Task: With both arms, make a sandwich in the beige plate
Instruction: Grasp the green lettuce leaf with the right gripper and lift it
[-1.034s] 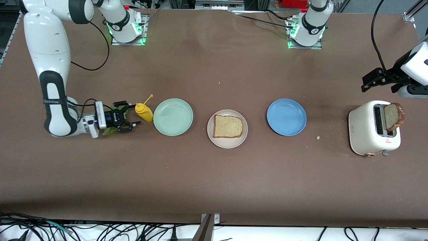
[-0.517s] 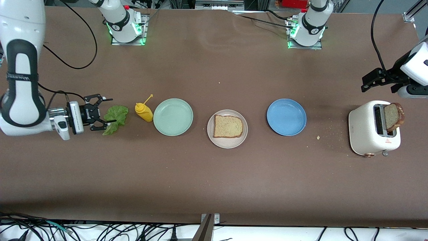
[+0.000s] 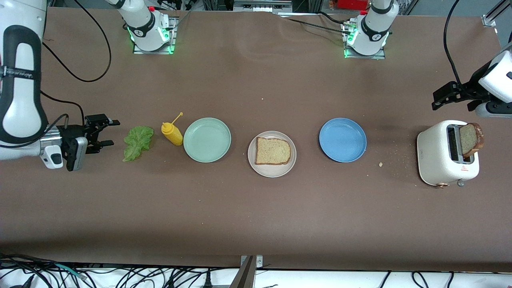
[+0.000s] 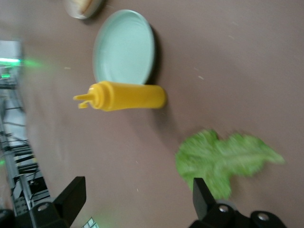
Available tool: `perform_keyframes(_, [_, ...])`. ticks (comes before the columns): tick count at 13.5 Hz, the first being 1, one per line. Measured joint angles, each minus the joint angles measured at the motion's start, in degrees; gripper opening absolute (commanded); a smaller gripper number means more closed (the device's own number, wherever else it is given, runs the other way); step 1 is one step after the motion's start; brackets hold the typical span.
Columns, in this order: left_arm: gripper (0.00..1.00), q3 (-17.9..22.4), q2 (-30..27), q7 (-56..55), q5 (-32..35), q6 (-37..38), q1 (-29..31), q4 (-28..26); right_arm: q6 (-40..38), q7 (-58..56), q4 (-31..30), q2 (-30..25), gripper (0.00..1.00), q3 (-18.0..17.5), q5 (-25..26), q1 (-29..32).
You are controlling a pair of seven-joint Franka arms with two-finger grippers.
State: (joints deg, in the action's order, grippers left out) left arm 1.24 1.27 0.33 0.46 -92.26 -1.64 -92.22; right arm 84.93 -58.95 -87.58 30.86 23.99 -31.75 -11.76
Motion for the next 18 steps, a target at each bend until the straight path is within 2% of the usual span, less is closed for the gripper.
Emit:
perform_keyframes(2, [1.00,0.00,0.00,0.00,0.00,0.00,0.00,-0.06,2.34,12.05,0.25,-2.09,1.00,-0.03,6.10,-3.28])
perform_keyframes(4, [1.00,0.00,0.00,0.00,0.00,0.00,0.00,-0.11,5.96,18.15,-1.57,-2.84,1.00,-0.01,8.96,-4.63])
perform_keyframes(7, [1.00,0.00,0.00,0.00,0.00,0.00,0.00,-0.19,18.40,26.52,-9.17,-2.79,1.00,-0.02,10.33,-5.20])
perform_keyframes(11, [1.00,0.00,0.01,0.00,0.00,0.00,0.00,-0.27,38.12,33.94,-21.39,-2.64,1.00,-0.24,10.48,-9.75])
perform_keyframes(16, [1.00,0.00,0.07,0.00,0.00,0.00,0.00,-0.38,53.96,35.35,-32.52,-2.64,0.98,-0.30,10.48,-11.86])
perform_keyframes(17, [1.00,0.00,0.10,0.00,0.00,0.00,0.00,-0.42,55.59,35.35,-33.79,-2.64,0.91,-0.37,10.48,-11.92])
perform_keyframes(18, [1.00,0.00,0.12,0.00,0.00,0.00,0.00,-0.45,56.31,35.35,-34.59,-2.65,0.69,-0.46,10.48,-12.07])
